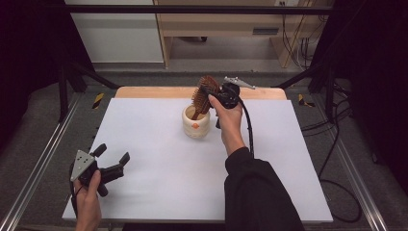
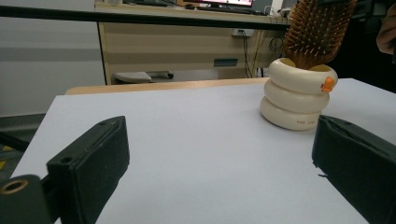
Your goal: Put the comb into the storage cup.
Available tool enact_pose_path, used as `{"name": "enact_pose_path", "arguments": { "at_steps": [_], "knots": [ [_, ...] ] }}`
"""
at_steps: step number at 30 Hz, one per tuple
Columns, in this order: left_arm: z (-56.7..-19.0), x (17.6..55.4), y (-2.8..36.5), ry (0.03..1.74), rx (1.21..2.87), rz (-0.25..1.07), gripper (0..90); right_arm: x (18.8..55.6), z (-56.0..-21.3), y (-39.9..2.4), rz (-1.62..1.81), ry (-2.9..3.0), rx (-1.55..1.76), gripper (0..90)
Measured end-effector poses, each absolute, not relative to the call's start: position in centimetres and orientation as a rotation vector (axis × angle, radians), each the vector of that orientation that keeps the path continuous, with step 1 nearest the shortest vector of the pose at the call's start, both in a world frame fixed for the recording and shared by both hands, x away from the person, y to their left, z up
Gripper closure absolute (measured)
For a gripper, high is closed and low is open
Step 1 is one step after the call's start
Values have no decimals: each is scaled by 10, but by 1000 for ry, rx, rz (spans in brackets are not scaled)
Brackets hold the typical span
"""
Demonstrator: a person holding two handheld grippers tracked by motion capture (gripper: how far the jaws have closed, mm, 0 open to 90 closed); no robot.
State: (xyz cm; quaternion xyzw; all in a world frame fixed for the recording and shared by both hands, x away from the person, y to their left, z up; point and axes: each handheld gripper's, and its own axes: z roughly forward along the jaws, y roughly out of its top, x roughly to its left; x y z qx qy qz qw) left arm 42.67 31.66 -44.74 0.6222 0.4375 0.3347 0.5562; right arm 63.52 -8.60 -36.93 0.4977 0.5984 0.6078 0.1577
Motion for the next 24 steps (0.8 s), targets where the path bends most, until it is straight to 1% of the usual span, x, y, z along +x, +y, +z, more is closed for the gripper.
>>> {"name": "enact_pose_path", "arguments": {
  "at_steps": [24],
  "knots": [
    [-448,427,316,1032,1472,789,41,636,-371,-92,1737,1711,1445,443]
  ]
}}
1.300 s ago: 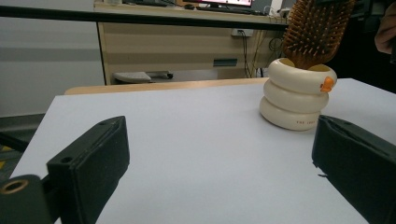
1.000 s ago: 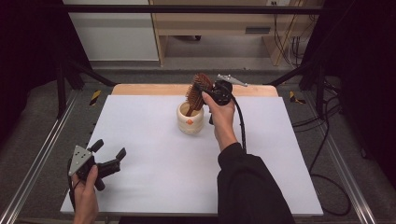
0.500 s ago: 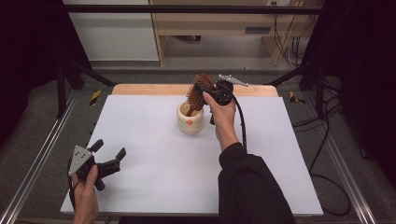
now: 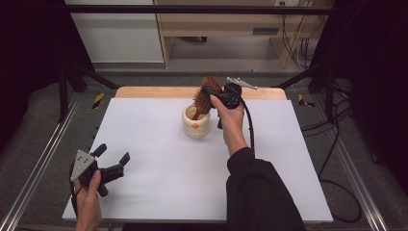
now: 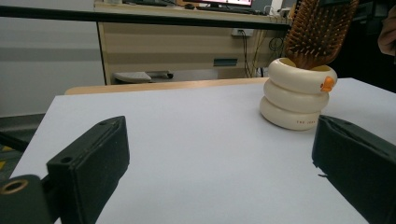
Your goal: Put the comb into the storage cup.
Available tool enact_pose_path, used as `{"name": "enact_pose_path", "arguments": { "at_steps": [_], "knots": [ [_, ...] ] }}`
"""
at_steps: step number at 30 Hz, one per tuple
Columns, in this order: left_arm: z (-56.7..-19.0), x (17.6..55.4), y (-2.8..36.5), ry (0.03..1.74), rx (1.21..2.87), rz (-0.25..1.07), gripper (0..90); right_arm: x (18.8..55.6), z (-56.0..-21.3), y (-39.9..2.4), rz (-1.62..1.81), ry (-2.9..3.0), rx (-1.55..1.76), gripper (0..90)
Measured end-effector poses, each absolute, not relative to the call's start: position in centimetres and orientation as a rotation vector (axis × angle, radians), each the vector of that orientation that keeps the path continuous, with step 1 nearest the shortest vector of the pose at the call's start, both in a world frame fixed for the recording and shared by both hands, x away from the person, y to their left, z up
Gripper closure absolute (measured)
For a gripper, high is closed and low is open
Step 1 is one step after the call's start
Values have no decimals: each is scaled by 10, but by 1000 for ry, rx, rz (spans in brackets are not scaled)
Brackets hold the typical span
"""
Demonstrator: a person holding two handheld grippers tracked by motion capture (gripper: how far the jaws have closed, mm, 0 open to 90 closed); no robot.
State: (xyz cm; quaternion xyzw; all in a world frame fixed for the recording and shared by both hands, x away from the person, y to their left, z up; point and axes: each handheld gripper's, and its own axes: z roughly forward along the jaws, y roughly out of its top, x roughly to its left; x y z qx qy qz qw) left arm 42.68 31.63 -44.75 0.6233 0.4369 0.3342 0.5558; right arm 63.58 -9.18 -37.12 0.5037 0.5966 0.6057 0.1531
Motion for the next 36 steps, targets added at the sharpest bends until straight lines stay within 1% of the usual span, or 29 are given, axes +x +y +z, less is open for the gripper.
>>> {"name": "enact_pose_path", "arguments": {
  "at_steps": [25,36],
  "knots": [
    [-447,427,316,1027,1478,790,41,635,-374,-96,1733,1707,1455,428],
    [-448,427,316,1029,1475,789,41,635,-374,-94,1727,1708,1454,400]
  ]
}}
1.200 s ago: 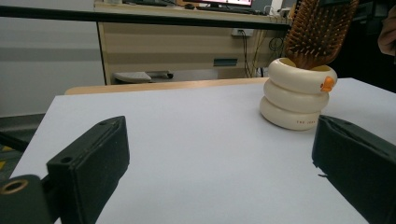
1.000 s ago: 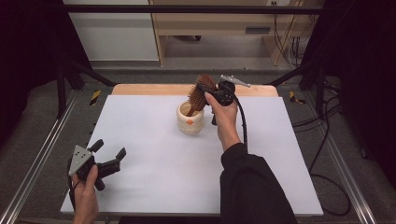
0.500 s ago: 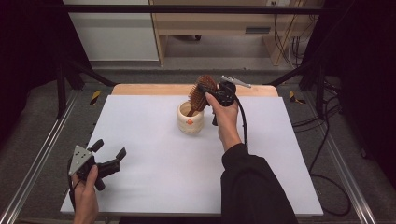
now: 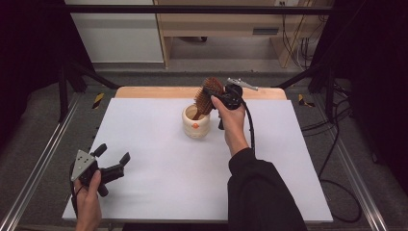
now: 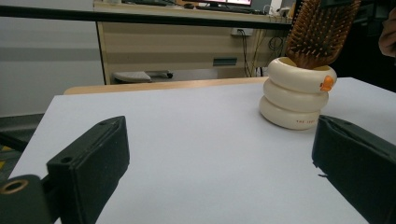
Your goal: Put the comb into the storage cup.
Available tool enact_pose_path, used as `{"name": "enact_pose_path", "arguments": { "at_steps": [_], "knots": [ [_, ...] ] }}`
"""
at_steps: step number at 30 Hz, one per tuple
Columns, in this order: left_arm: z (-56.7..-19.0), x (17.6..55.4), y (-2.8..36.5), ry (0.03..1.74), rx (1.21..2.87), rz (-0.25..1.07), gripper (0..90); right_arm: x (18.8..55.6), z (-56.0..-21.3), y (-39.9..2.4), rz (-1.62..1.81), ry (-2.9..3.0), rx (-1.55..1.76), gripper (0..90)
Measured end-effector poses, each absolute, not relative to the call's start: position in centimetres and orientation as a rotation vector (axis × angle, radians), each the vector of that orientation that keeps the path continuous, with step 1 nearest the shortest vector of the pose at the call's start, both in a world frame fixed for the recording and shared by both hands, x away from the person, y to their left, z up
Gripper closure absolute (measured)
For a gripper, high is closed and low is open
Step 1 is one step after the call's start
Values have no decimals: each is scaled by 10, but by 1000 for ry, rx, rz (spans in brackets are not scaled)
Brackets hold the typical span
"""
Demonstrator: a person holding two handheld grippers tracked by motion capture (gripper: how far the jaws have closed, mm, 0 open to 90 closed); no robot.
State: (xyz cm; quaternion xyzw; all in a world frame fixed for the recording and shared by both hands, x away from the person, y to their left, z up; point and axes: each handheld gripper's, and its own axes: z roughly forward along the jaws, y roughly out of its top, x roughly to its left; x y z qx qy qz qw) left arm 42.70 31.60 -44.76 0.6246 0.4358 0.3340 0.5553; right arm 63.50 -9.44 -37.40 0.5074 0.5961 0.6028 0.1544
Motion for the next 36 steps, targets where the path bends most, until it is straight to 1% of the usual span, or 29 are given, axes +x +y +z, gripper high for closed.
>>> {"name": "enact_pose_path", "arguments": {
  "at_steps": [16,36],
  "knots": [
    [-448,427,316,1030,1477,788,41,636,-376,-91,1720,1732,1459,331],
    [-448,427,317,1032,1475,787,41,636,-375,-91,1708,1737,1465,281]
  ]
}}
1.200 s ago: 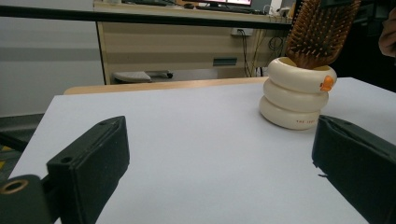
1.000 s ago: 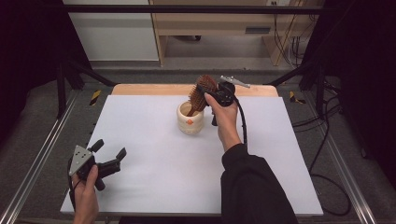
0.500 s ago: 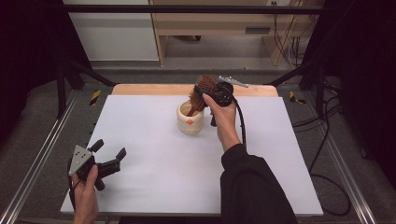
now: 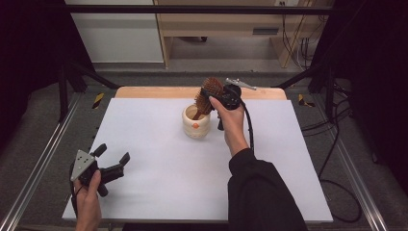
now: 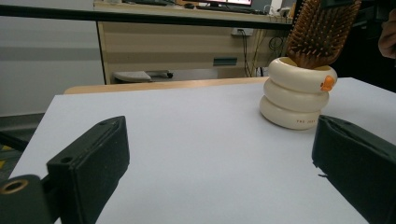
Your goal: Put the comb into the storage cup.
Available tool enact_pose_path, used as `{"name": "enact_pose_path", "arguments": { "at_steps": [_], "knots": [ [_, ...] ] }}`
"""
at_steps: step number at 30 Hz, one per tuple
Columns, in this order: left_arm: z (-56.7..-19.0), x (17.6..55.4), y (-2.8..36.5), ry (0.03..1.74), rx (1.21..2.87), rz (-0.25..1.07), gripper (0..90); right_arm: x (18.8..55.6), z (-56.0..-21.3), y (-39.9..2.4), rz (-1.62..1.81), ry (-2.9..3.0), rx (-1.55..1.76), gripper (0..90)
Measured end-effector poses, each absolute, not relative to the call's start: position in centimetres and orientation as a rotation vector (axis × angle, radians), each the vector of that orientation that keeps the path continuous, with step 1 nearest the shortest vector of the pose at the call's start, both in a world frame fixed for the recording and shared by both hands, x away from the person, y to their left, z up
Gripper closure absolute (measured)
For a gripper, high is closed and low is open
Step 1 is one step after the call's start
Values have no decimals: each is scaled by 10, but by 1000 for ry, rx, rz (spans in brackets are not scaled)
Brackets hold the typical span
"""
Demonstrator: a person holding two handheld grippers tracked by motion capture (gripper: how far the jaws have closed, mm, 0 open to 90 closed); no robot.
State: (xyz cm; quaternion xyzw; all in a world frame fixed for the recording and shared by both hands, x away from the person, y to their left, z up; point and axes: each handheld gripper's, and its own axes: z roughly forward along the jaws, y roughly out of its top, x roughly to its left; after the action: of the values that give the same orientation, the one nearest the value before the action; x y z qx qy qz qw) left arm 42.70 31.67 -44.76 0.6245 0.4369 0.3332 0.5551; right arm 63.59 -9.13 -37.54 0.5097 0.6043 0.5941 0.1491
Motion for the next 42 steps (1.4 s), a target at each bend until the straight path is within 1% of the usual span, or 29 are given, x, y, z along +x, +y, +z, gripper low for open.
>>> {"name": "enact_pose_path", "arguments": {
  "at_steps": [10,19,29,42],
  "knots": [
    [-448,427,317,1032,1474,787,41,636,-374,-93,1700,1737,1463,255],
    [-447,427,317,1031,1472,787,41,634,-372,-95,1665,1730,1465,179],
    [-448,427,317,1032,1473,787,41,630,-366,-98,1617,1709,1445,122],
    [-447,427,317,1031,1472,791,41,621,-352,-108,1637,1616,1412,101]
  ]
}}
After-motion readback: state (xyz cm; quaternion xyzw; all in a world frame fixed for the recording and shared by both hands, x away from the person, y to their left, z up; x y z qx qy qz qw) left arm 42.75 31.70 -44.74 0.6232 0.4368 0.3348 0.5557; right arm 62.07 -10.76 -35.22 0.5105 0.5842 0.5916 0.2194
